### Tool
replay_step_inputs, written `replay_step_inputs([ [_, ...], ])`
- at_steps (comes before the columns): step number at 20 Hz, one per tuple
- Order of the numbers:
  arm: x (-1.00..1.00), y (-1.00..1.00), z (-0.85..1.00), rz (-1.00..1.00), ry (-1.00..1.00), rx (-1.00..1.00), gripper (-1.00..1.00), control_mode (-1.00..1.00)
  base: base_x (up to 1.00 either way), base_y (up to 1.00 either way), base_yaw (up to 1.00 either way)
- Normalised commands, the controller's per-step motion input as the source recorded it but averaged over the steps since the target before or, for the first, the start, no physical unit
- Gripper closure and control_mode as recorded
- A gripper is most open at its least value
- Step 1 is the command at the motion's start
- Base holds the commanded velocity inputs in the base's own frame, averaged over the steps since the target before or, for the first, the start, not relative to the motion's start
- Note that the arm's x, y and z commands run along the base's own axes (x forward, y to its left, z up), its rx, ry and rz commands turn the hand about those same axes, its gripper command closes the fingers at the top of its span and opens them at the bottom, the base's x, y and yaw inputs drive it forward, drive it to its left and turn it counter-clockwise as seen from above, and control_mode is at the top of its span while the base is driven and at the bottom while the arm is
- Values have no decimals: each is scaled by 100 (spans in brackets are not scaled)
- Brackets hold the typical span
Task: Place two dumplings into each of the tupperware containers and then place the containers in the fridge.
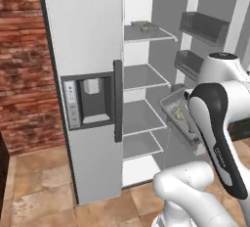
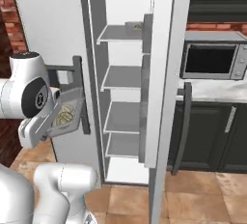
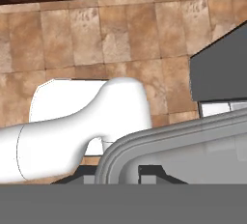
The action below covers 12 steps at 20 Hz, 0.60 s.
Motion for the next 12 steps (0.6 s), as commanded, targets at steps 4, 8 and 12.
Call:
replay_step_inputs([
  [4, 0, 0, 0, 0, 0, 0, 100, 100, 100, -35, 0],
  [8, 0, 0, 0, 0, 0, 0, 100, 100, 81, -1, 0],
  [12, 0, 0, 0, 0, 0, 0, 100, 100, 62, -7, 0],
])
